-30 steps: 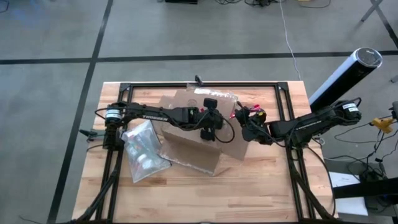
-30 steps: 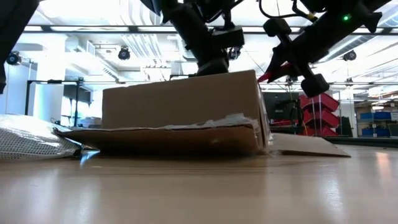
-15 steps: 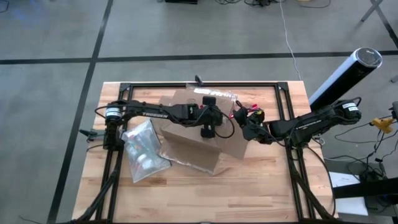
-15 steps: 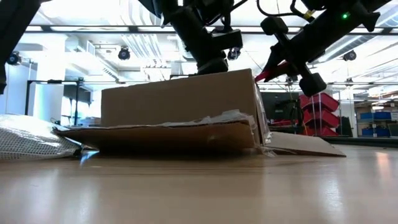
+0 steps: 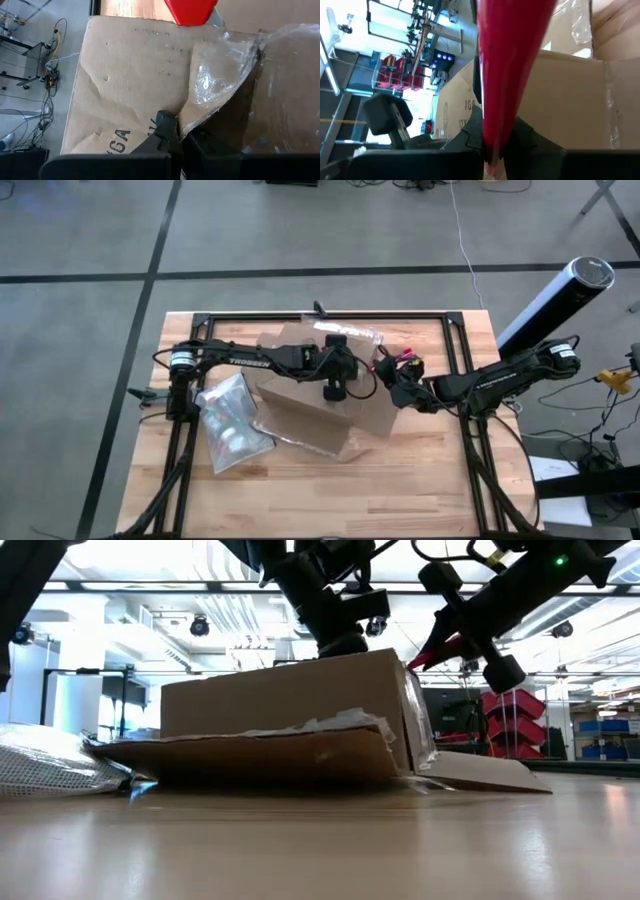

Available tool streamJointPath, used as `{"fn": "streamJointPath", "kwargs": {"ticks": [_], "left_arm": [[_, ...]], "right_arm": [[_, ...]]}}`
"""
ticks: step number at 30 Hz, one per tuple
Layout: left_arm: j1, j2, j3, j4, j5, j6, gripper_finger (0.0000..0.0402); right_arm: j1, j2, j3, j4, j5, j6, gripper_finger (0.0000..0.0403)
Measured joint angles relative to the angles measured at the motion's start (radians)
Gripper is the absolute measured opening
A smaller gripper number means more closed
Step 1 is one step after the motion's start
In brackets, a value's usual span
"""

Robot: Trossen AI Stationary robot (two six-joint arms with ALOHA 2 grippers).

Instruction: Unpack boxes

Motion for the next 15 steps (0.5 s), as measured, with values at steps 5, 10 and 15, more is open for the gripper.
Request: {"fn": "streamJointPath", "kwargs": {"ticks": [5,10,15], "left_arm": [[0.029,-0.004,0.015,0.12,-0.099,-0.014,0.0001],[0.045,0.002,0.063,0.074,-0.108,-0.003,0.0001],[0.059,0.0,0.132,-0.02,-0.101,0.007,0.0]], "right_arm": [[0.038,0.019,0.022,0.058,-0.181,-0.033,0.0016],[0.051,0.07,0.057,0.034,-0.144,-0.031,0.0016],[0.055,0.051,0.059,0.03,-0.067,-0.061,0.0016]]}}
